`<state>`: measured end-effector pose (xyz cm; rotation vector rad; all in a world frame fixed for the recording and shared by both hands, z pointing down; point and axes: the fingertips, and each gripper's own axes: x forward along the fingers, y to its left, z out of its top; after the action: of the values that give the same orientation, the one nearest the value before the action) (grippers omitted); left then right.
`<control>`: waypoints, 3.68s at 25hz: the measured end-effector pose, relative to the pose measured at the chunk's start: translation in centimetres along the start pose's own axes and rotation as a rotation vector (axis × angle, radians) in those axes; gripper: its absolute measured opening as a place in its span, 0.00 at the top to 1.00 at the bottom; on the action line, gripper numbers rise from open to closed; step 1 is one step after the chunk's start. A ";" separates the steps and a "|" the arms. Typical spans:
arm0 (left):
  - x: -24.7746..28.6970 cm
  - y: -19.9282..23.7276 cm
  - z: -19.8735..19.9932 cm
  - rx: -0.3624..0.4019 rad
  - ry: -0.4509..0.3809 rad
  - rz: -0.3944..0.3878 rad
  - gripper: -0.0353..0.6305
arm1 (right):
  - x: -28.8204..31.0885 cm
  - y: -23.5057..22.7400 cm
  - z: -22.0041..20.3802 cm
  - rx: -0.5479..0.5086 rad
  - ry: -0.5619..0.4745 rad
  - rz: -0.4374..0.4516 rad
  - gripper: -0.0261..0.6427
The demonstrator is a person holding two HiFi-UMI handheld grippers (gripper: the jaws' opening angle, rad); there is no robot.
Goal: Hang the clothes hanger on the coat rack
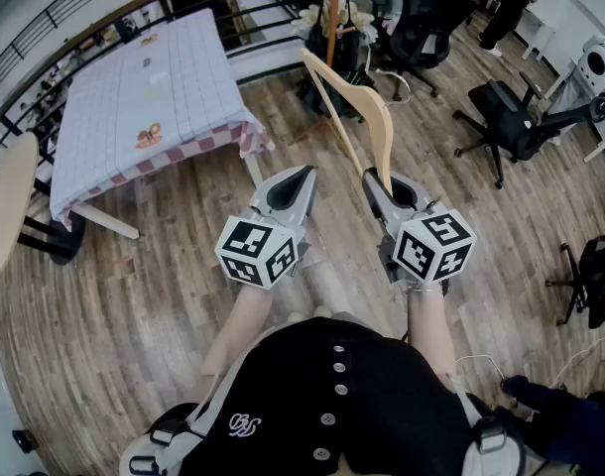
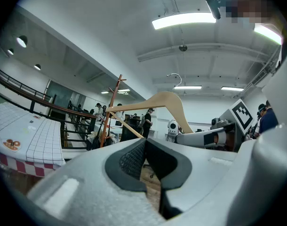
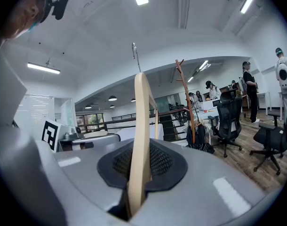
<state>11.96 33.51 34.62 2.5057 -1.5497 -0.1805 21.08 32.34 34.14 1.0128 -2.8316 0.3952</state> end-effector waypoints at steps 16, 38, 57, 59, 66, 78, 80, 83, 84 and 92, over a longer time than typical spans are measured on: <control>1.4 0.1 0.2 0.059 0.022 -0.002 0.95 | 0.9 -0.9 -1.2 0.024 0.027 0.006 0.92; 7.8 4.9 0.0 0.034 0.011 -0.012 0.95 | 7.0 -4.4 -1.0 0.052 0.042 0.044 0.92; 17.9 18.8 5.9 0.110 0.000 -0.112 0.95 | 24.2 -8.9 5.5 0.050 -0.038 -0.015 0.92; 18.8 20.3 6.5 0.110 -0.012 -0.118 0.95 | 26.1 -9.1 6.1 0.042 -0.045 -0.014 0.92; 20.3 24.2 7.3 0.107 -0.024 -0.149 0.95 | 30.7 -9.4 7.6 0.027 -0.060 -0.015 0.92; 22.5 26.5 7.5 0.089 -0.014 -0.182 0.95 | 33.8 -11.4 7.7 0.037 -0.032 -0.038 0.92; 22.9 26.9 7.1 0.091 -0.016 -0.193 0.95 | 34.6 -11.7 7.6 0.027 -0.038 -0.031 0.92; 24.2 27.8 6.7 0.092 -0.006 -0.202 0.95 | 36.0 -12.4 8.2 0.020 -0.049 -0.026 0.92; 24.7 28.1 6.7 0.095 -0.001 -0.204 0.95 | 36.5 -12.9 8.5 0.020 -0.053 -0.026 0.92; 30.4 32.3 8.2 0.116 0.013 -0.181 0.95 | 42.0 -17.6 11.3 0.044 -0.069 -0.012 0.92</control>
<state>-4.30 -8.53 33.73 2.7318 -1.3641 -0.1022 -0.27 -9.44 34.83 1.0715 -2.8881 0.4309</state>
